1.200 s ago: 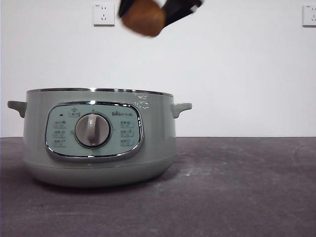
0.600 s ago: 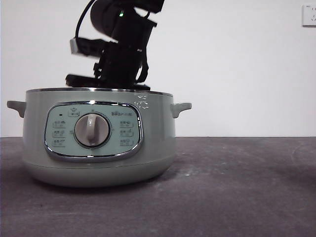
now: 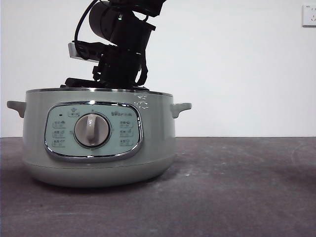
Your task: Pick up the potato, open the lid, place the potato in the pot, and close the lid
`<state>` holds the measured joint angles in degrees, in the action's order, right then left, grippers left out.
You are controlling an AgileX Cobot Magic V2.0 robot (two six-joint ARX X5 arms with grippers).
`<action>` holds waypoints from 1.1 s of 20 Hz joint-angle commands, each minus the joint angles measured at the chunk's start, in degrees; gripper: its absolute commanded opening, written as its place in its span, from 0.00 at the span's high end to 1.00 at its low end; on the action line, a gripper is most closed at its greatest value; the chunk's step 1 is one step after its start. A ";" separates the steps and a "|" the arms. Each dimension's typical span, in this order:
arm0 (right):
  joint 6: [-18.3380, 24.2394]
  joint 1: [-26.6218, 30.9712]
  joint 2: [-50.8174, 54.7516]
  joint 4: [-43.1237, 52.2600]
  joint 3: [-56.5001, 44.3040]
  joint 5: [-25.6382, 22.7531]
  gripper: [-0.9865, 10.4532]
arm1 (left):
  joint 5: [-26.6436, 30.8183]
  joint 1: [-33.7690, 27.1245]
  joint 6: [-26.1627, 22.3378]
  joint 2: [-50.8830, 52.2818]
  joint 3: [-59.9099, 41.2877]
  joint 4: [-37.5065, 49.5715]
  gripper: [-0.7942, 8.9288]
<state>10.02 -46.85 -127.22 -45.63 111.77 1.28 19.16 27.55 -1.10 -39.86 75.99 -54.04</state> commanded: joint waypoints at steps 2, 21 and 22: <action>-1.60 -0.13 2.32 -1.42 0.11 -0.20 0.47 | 0.31 0.13 -0.66 0.66 0.98 2.49 0.93; -5.01 4.81 53.33 -20.63 0.11 -0.37 0.48 | -16.70 0.24 -0.37 -35.36 0.98 22.73 0.93; -5.11 4.81 54.51 -21.03 0.11 -0.37 0.48 | -16.72 0.37 -0.35 -37.07 0.98 23.28 0.93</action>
<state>5.85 -42.00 -72.42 -66.74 111.92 1.04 2.35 27.83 -1.06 -77.80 76.07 -33.21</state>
